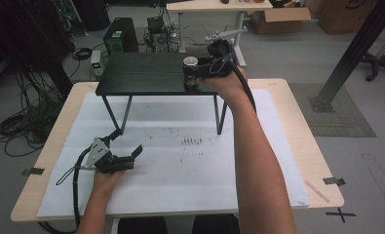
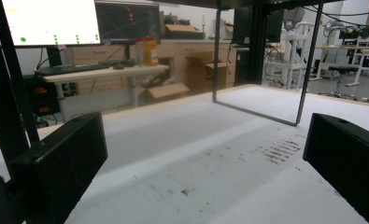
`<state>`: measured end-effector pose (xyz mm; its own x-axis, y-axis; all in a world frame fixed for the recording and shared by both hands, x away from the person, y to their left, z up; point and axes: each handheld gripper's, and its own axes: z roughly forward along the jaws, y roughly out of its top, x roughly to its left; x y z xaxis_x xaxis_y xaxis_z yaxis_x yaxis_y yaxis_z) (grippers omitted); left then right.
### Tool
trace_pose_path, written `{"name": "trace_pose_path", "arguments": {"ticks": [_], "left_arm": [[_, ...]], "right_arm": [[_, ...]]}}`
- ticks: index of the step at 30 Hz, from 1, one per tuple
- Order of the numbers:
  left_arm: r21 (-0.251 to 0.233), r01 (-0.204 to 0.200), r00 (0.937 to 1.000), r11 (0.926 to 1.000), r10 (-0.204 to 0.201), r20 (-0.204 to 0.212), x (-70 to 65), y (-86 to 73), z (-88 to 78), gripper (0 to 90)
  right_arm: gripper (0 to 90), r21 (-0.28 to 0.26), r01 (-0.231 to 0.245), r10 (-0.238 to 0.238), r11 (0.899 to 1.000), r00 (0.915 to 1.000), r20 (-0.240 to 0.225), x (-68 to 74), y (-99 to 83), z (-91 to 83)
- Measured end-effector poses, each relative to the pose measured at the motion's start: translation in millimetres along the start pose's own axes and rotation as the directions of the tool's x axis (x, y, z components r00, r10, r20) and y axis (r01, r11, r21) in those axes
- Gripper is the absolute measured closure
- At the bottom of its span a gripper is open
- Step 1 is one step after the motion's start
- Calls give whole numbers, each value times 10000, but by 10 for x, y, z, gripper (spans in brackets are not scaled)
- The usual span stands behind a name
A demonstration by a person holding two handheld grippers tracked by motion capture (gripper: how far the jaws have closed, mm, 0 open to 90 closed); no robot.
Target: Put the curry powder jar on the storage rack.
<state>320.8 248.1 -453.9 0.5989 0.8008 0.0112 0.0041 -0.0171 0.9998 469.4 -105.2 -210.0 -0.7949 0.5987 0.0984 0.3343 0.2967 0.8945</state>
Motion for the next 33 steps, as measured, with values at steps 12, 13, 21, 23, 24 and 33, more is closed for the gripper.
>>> {"name": "trace_pose_path", "arguments": {"ticks": [12, 13, 21, 23, 24, 33], "left_arm": [[5, -6, 10000, 10000, 6, 1, 0, 0, -1, 2], [3, -2, 10000, 10000, 2, -1, 0, 0, -1, 2], [6, 1, 10000, 10000, -1, -3, 0, 0, -1, 2], [2, -4, 10000, 10000, 4, -1, 0, 0, -1, 2], [2, -5, 10000, 10000, 5, 3, 0, 0, -1, 2], [5, 0, 10000, 10000, 0, -5, 0, 1, -1, 2]], "right_arm": [[318, -434, -82, 83, 9990, 10000, 9, 19, -17, -186], [317, -468, -102, 103, 9989, 9999, 18, 18, -19, -206], [313, -731, 175, -183, 9972, 9998, -107, 62, -61, -368], [308, -808, 246, -260, 9964, 9995, -157, 71, -88, -403], [307, -827, 264, -279, 9962, 9995, -169, 73, -103, -421], [282, -1366, 388, -446, 9899, 9982, -395, 95, -227, -592]]}}
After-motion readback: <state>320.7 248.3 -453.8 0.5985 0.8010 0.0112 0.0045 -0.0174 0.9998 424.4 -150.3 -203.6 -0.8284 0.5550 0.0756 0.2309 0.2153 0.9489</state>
